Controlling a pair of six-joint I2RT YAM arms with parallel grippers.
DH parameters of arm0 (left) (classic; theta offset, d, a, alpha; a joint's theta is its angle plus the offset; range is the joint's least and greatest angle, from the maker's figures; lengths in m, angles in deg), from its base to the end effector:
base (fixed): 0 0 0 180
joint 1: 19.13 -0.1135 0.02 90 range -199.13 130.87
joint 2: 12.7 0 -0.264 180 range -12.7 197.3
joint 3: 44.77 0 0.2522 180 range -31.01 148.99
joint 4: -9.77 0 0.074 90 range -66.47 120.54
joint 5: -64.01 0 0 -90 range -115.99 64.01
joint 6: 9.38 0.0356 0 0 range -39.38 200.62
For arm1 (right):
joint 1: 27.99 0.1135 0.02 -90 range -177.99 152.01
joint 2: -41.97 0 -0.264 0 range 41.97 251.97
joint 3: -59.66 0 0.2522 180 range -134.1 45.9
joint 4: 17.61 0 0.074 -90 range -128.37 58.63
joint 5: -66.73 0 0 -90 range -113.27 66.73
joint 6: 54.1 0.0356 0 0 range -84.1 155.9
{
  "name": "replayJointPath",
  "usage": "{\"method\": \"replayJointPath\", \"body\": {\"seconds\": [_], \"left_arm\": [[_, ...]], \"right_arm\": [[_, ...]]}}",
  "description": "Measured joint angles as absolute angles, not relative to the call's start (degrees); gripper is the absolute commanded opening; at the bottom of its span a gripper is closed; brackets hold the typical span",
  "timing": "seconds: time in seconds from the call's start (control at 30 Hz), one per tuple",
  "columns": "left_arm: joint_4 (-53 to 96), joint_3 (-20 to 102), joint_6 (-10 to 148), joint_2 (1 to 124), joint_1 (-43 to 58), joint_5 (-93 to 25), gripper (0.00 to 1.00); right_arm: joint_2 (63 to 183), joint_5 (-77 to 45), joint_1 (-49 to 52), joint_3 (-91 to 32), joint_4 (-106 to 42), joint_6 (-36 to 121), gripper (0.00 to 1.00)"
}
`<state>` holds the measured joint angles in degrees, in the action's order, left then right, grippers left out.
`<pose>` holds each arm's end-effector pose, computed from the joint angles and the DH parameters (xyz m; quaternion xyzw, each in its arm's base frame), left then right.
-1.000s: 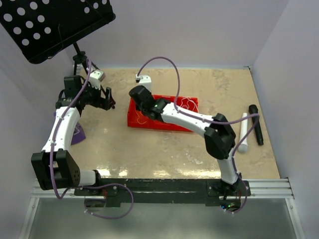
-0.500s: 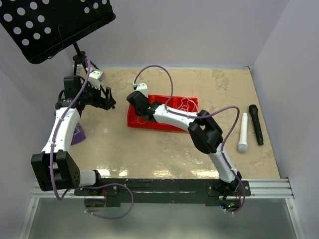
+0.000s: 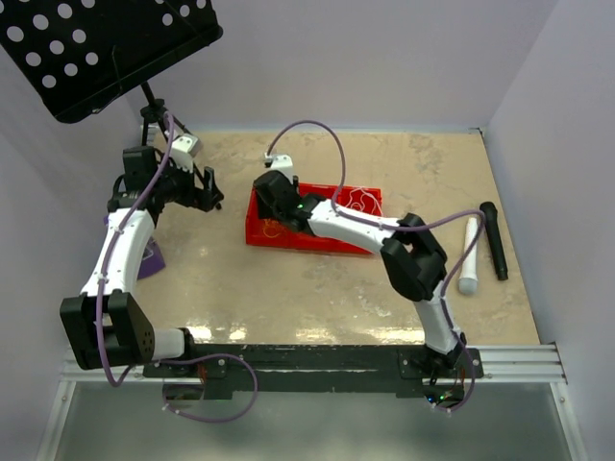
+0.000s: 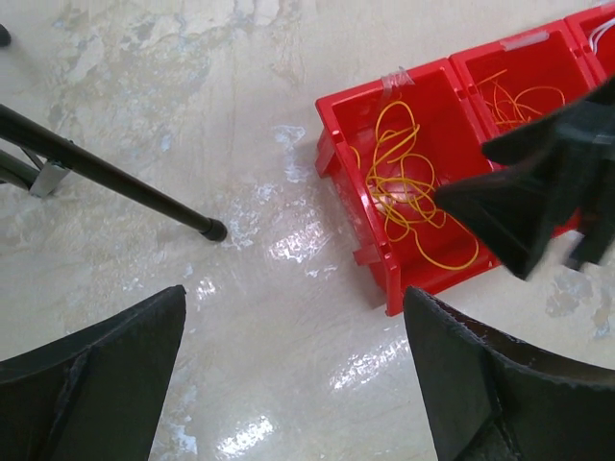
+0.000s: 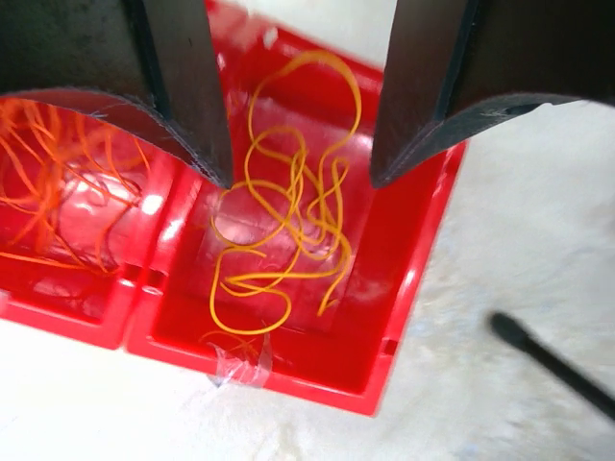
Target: Untangle the cables
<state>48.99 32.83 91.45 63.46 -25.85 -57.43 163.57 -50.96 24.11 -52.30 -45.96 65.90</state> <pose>0.2916 0.0157 0.3122 0.1502 0.8595 -0.1758 0.4558 0.3141 0.3766 0.2312 -0.0643 0.8766 0.1174 0.4623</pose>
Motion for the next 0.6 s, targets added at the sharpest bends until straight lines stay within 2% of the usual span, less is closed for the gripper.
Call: {"method": "replayJointPath", "body": {"seconds": [0.2, 0.47, 0.6], "left_arm": [[45.27, 30.77, 88.56, 62.52, -25.85, -55.64, 1.00], [41.71, 26.14, 84.08, 62.28, -25.85, -50.07, 0.98], [38.06, 23.19, 82.99, 62.28, -25.85, -47.23, 1.00]], "right_arm": [[145.56, -47.17, 24.13, -41.13, -42.24, 65.68, 0.66], [119.38, -47.07, 24.11, -28.71, -37.30, 64.35, 0.81], [112.52, -48.35, 23.08, -25.11, -37.85, 64.07, 0.85]]}}
